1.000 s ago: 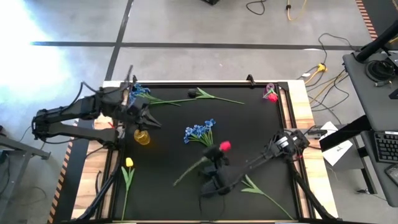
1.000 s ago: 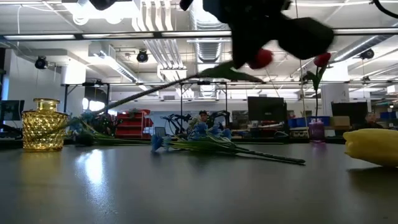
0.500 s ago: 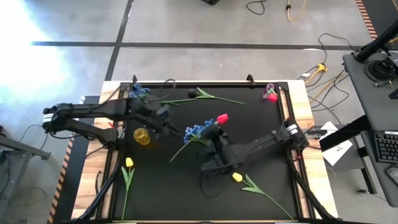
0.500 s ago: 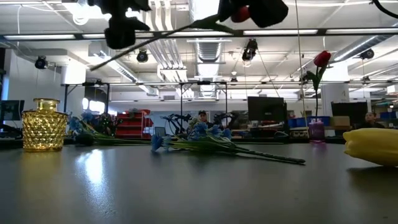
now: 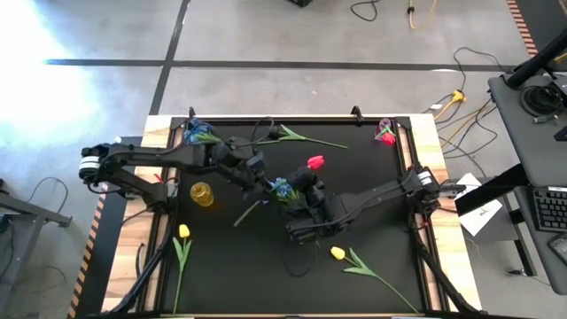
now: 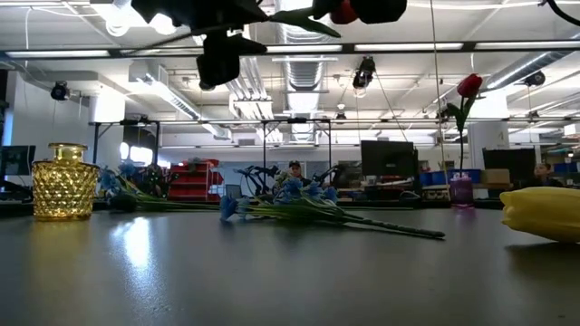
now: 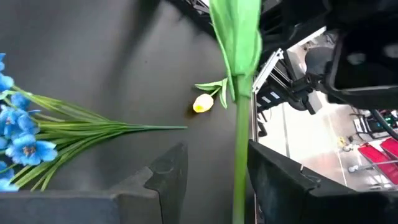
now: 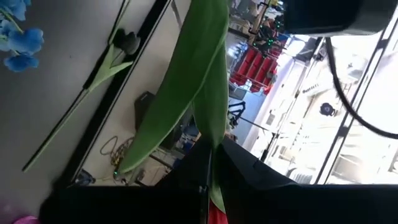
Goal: Sort flowers into vase by color
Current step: Put the red flower into the purple vase
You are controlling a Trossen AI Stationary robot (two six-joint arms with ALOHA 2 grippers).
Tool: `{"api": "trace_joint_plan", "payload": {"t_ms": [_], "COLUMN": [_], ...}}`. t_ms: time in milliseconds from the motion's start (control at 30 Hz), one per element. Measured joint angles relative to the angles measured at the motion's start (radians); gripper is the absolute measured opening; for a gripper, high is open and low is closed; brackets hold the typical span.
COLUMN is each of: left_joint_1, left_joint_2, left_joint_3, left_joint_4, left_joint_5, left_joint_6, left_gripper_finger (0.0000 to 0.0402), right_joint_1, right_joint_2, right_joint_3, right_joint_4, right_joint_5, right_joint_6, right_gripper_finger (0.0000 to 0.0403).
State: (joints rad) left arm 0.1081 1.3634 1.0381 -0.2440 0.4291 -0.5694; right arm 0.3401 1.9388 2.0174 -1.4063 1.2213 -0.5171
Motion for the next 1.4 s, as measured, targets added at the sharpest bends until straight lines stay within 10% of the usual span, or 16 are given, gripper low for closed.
{"api": "trace_joint_plan", "payload": {"t_ms": [333,733,1100,1400], "left_joint_1": [0.004,0.036,0.109,0.14], "left_joint_2": [0.025,-0.003,-0.021,-0.117], "left_joint_3": [0.065,0.219,0.365,0.408], "left_joint_4": [-0.011,-0.287,-0.32,-0.124], "left_joint_5": [-0.001,-0.136,-0.214,-0.234], "left_joint_6": [0.01,0.174,0.29,0.377], "left_gripper_finger": [0.0012,0.0,0.0,0.0], "right_joint_1": [-0.004,-0.024,-0.026,-0.026], "right_joint_2": [0.0,-0.08,-0.345,-0.521], "right_joint_3": [0.0,0.017,0.023,-0.114], "right_joint_4": [-0.001,0.07,0.438,0.525], "right_joint_5": [-0.062,-0.21,-0.211,-0.408], "right_joint_6": [0.048,0.272,0.382,0.654], "right_gripper_finger": [0.0013,0.002,0.0158,0.0233]}}
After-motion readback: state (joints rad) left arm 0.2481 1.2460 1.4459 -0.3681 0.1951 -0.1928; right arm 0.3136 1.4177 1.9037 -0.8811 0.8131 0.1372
